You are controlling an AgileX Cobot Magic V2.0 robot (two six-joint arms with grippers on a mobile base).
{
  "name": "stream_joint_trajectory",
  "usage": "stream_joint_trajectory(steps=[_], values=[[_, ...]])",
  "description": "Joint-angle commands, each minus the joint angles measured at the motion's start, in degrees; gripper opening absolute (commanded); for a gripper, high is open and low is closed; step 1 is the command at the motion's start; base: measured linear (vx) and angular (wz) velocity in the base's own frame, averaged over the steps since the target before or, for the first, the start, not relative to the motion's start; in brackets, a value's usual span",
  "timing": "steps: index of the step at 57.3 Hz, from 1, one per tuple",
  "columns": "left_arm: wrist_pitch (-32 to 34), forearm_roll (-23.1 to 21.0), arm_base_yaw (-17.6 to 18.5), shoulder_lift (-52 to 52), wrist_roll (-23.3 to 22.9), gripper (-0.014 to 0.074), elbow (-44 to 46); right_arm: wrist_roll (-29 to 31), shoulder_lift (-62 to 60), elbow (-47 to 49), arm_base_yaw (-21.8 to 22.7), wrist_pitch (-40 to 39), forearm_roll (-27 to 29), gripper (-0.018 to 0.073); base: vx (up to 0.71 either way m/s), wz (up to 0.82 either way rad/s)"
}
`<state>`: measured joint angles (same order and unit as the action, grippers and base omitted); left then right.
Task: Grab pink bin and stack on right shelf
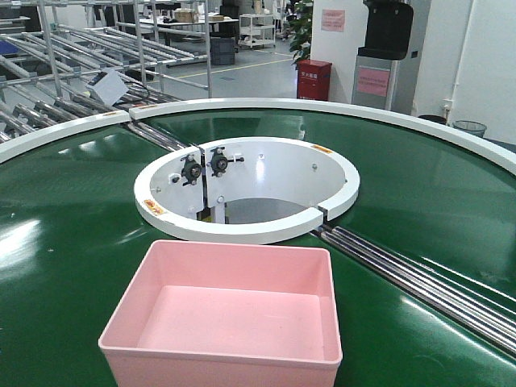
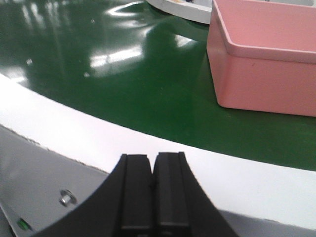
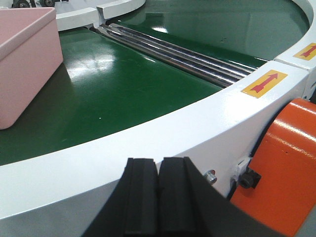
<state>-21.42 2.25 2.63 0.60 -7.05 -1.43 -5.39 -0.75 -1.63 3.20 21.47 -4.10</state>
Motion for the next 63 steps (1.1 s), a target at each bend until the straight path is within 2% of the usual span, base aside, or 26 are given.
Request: stream_joint_trajectory(steps=[1, 8, 10, 18, 30, 39, 45, 47, 50, 52, 54, 57, 63], values=[[5.5, 1.0, 0.0, -0.8, 0.7, -0.0008, -0.9, 0.5, 0.4, -0.2, 0.3, -4.3, -0.5, -0.0011, 0.0, 0.0], [5.8, 1.3, 0.0, -0.8, 1.2, -0.0008, -0.9, 0.7, 0.4, -0.2, 0.3, -5.0, -3.2, -0.0011, 0.0, 0.0], [7.3, 2.8, 0.0, -0.8, 1.8, -0.0008, -0.9, 0.6, 0.4, -0.2, 0.3, -6.0, -3.6, -0.0011, 0.0, 0.0], [16.2, 3.4, 0.0, -0.8, 2.0, -0.0008, -0.9, -3.0, 0.4, -0.2, 0.3, -14.8, 0.2, -0.0011, 0.0, 0.0], [24.6, 3.4, 0.0, -0.8, 2.0, -0.0008, -0.9, -2.7, 0.4, -0.2, 0.3, -20.8, -0.5, -0.0011, 0.0, 0.0], [27.0, 3.4, 0.0, -0.8, 1.9, -0.0008, -0.9, -2.7, 0.4, -0.2, 0.3, -22.3, -0.5, -0.0011, 0.0, 0.0], [29.3, 3.4, 0.0, -0.8, 1.9, -0.0008, -0.9, -2.8, 0.4, -0.1, 0.3, -27.5, -0.3, -0.0011, 0.0, 0.0], [30.9, 3.4, 0.0, -0.8, 1.9, -0.0008, -0.6, -2.8, 0.4, 0.4, 0.3, -29.7, -0.3, -0.0011, 0.0, 0.0], [37.1, 3.4, 0.0, -0.8, 2.0, -0.0008, 0.2, -2.8, 0.4, 2.1, 0.3, -32.0, -0.4, -0.0011, 0.0, 0.0], [42.4, 3.5, 0.0, -0.8, 2.1, -0.0006, 1.6, -2.6, 0.9, 4.8, 0.3, -31.7, -0.7, -0.001, 0.0, 0.0], [44.7, 3.5, 0.0, -1.1, 2.1, -0.0006, 3.8, -2.6, 2.0, 8.4, 0.3, -29.8, -1.7, -0.001, 0.0, 0.0], [43.1, 3.5, 0.0, -2.2, 2.8, -0.0005, 8.9, -2.6, 4.2, 14.3, 0.3, -25.2, -3.4, -0.001, 0.0, 0.0], [30.0, 3.5, 0.0, -7.3, 7.6, -0.0005, 20.9, -2.6, 12.1, 25.2, 0.3, -17.0, -4.8, -0.001, 0.0, 0.0]])
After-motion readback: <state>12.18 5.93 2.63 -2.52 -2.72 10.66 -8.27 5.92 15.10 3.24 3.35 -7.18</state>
